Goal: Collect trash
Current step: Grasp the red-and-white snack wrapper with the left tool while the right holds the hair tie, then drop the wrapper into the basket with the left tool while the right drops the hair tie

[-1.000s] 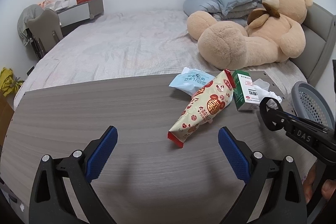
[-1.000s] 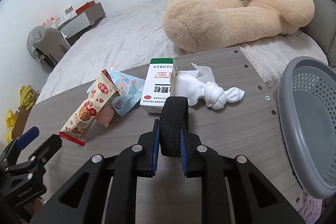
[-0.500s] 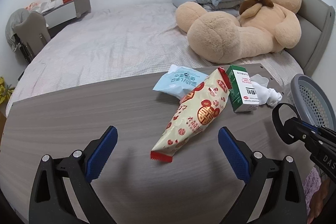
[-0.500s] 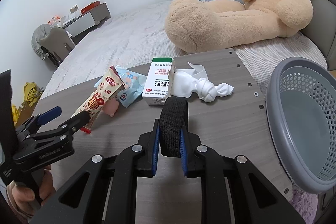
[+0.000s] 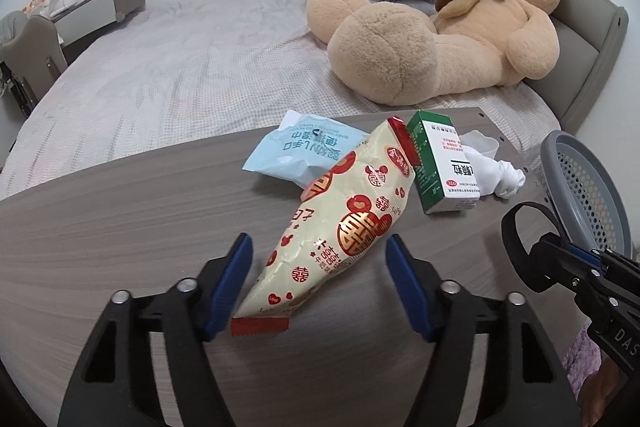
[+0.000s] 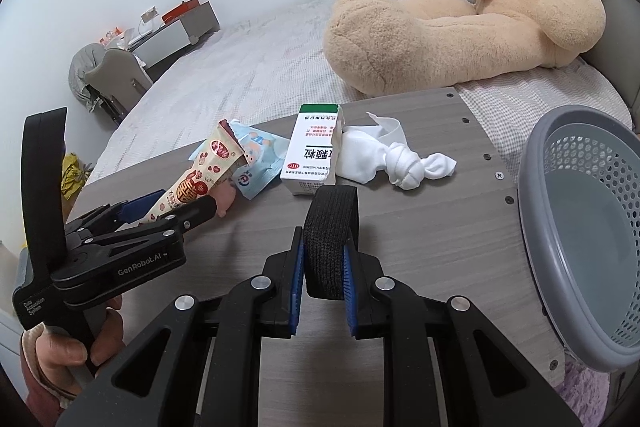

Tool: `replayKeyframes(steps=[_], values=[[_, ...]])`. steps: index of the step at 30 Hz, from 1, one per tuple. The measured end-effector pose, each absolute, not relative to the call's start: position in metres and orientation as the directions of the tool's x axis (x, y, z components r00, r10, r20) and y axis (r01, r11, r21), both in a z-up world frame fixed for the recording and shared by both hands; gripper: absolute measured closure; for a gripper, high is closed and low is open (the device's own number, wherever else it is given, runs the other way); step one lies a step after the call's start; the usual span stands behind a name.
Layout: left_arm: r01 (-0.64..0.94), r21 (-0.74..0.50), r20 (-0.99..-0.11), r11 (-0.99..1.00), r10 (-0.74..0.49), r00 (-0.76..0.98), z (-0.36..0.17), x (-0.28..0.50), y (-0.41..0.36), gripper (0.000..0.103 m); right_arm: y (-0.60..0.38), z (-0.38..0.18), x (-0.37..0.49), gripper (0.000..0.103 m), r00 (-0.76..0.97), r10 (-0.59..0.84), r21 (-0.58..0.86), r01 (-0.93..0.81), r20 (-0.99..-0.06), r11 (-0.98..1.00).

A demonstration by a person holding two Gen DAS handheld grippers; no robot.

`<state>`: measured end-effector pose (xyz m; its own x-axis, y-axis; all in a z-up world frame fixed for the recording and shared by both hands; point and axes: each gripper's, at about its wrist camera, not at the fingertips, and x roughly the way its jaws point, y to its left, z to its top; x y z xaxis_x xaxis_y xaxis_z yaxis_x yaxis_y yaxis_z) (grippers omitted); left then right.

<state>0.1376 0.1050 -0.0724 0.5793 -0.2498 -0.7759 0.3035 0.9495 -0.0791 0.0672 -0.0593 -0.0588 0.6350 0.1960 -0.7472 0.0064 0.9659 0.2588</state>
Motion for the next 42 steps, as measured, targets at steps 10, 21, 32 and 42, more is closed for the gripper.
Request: replayKeyframes(steps=[10,21,32,42], values=[[0.301,-0.116,-0.769,0.947,-0.277,0.577,-0.063,0.129,0.111,0.073,-0.060,-0.056,0.067,0.086,0.641,0.203,0.264,-0.001,-0.740,0.965],[0.292,-0.085,-0.731,0.953,-0.259,0.632,-0.038,0.098,0.099,0.073,-0.073,-0.045,0.052,0.086,0.669,0.197,0.260,-0.006,-0.717,0.966],[0.368,-0.103,-0.713,0.924,-0.327,0.620,-0.022,0.075,0.017,0.073,-0.140,-0.031,0.022,0.086,0.695,0.122,0.228,0.062,-0.709,0.972],[0.462,-0.121,-0.728,0.879,-0.395,0.561,-0.020,0.068,-0.080,0.073,-0.240,-0.029,-0.006,0.086,0.687,0.045,0.231,0.182,-0.725,0.956]])
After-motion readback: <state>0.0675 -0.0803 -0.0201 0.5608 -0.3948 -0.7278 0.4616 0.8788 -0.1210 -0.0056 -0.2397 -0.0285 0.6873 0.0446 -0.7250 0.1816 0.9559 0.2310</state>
